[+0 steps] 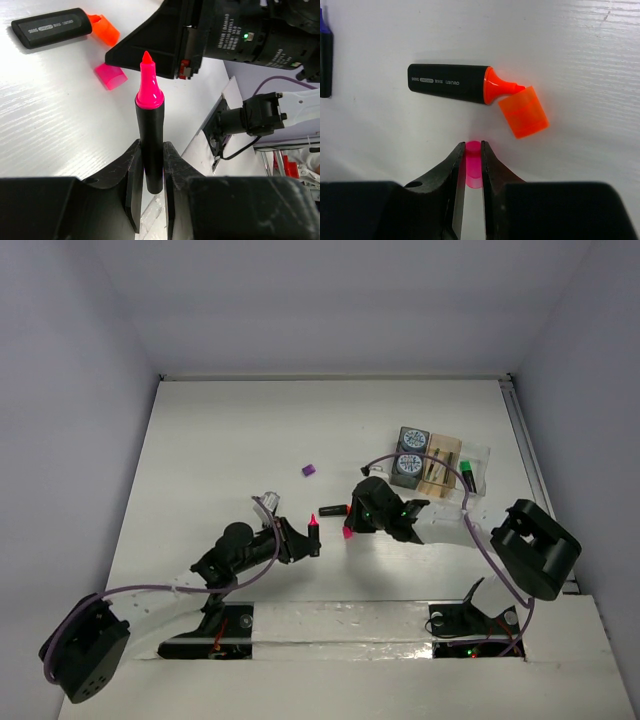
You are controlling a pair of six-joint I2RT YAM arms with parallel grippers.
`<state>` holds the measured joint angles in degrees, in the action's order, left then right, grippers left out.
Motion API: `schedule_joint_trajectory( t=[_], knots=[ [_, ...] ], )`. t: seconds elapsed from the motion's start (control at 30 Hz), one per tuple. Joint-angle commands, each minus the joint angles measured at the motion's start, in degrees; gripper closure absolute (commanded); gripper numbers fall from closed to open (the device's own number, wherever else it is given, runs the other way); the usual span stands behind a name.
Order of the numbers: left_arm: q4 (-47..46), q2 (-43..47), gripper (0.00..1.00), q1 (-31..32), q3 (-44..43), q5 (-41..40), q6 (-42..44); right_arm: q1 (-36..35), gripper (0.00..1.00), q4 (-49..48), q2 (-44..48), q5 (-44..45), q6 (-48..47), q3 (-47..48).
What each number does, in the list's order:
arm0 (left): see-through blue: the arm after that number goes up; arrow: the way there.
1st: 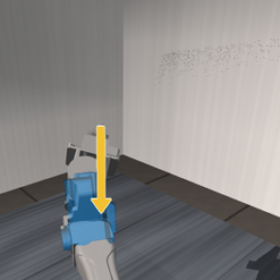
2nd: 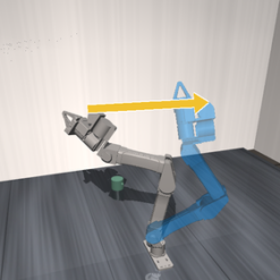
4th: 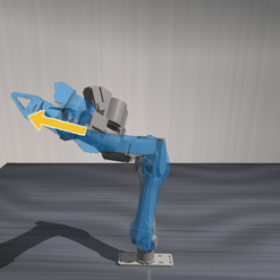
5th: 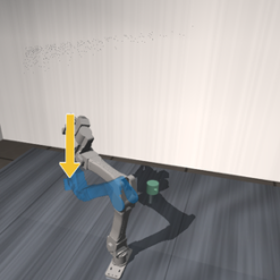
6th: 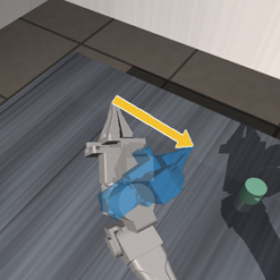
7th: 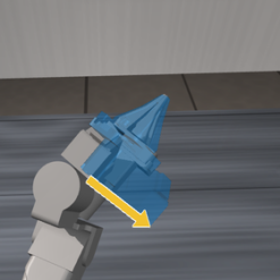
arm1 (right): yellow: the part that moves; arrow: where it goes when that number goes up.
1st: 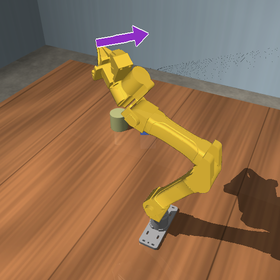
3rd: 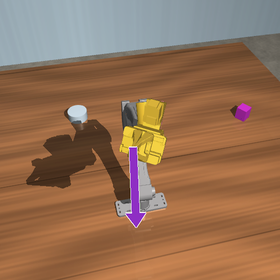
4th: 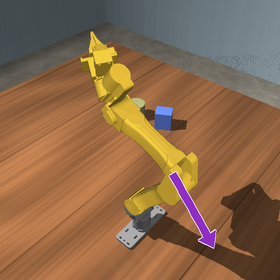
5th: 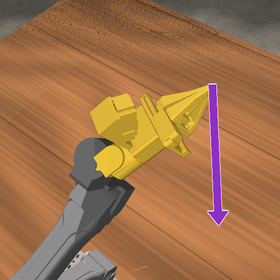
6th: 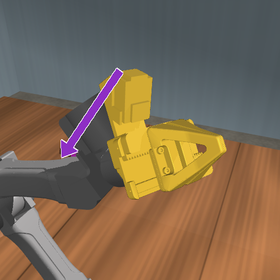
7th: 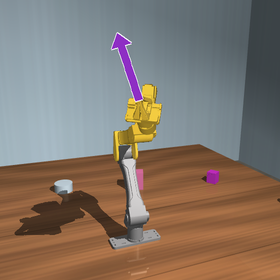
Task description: Sort the stationery into containers
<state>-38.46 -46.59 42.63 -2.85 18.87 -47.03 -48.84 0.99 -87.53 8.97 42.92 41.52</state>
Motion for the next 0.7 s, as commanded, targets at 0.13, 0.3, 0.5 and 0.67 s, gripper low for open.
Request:
schedule_joint_trajectory(
  t=[0.13, 0.3, 0.5, 0.67],
  knots=[
    [-10.8, -6.7, 1.00, -0.3, 0.3, 0.9, -0.8, -0.5, 0.90, -3.5, 0.9, -0.1, 2.6, -1.8],
    [-14.1, -7.6, 1.00, 0.3, 0.7, 2.7, -2.3, -0.5, 0.91, -9.1, 7.2, 0.3, 3.8, -4.1],
    [-21.0, -6.8, 1.00, 0.3, 1.4, 3.2, -5.6, -0.5, 0.90, -16.7, 12.6, -5.4, 6.5, -7.2],
    [-24.7, -6.8, 1.00, 0.3, 1.0, 3.2, -8.5, -0.5, 0.91, -21.7, 15.5, -9.8, 9.1, -8.2]
  ],
)
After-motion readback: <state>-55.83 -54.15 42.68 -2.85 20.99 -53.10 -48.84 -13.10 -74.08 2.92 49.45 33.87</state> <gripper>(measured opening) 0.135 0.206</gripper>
